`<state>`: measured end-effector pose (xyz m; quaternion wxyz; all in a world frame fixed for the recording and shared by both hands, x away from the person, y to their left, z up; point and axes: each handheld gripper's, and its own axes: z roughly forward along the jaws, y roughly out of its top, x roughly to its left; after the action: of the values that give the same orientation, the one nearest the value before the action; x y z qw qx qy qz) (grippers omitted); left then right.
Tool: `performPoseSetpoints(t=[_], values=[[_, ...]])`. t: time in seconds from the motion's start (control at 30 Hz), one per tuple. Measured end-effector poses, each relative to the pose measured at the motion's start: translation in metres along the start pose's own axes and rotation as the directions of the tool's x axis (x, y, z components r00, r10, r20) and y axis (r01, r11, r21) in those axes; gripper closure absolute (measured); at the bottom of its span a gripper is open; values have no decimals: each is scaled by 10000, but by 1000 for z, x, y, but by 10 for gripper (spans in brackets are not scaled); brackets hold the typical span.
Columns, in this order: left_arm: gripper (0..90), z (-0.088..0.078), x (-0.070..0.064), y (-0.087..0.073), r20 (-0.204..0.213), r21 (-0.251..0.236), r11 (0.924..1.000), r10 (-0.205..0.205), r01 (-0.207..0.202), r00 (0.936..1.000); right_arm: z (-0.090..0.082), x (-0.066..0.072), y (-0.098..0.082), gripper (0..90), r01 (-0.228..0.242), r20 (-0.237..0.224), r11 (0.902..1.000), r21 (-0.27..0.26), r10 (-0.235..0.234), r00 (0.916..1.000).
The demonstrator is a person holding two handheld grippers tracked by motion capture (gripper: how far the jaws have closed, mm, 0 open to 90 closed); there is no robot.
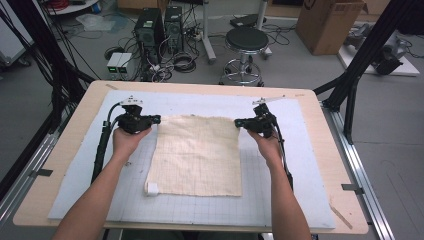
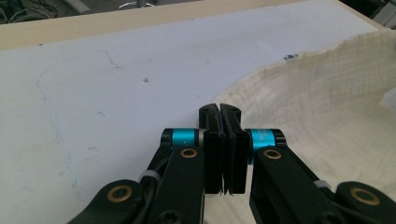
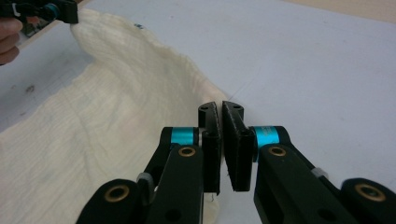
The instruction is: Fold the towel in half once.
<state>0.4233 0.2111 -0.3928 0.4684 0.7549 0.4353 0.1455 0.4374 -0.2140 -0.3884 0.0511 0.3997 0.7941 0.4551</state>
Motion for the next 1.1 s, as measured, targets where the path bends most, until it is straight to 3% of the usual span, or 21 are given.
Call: performPoseSetpoints(t=[0.2, 0.3, 0.6, 0.93, 1.1], values=[[877, -4, -5, -1, 163, 85, 9998, 195, -196, 9997, -2, 3, -4, 862, 7, -134, 10000, 28, -6, 9999], [877, -8, -3, -7, 166, -57, 10000, -43, 44, 9999, -5, 3, -6, 862, 15, -182, 10000, -20, -15, 9998], [877, -15, -2, -24, 338, -141, 9996, -254, 259, 9991, -12, 9, -10, 862, 106, -376, 9999, 1, -106, 9992], [877, -27, -5, -31, 474, -330, 9995, 26, -10, 9989, -21, 24, -8, 861, 385, -707, 9992, -85, -390, 9967], [877, -34, -7, -37, 512, -343, 9993, 149, -132, 9986, -25, 28, -10, 862, 494, -647, 9988, 43, -491, 9967]])
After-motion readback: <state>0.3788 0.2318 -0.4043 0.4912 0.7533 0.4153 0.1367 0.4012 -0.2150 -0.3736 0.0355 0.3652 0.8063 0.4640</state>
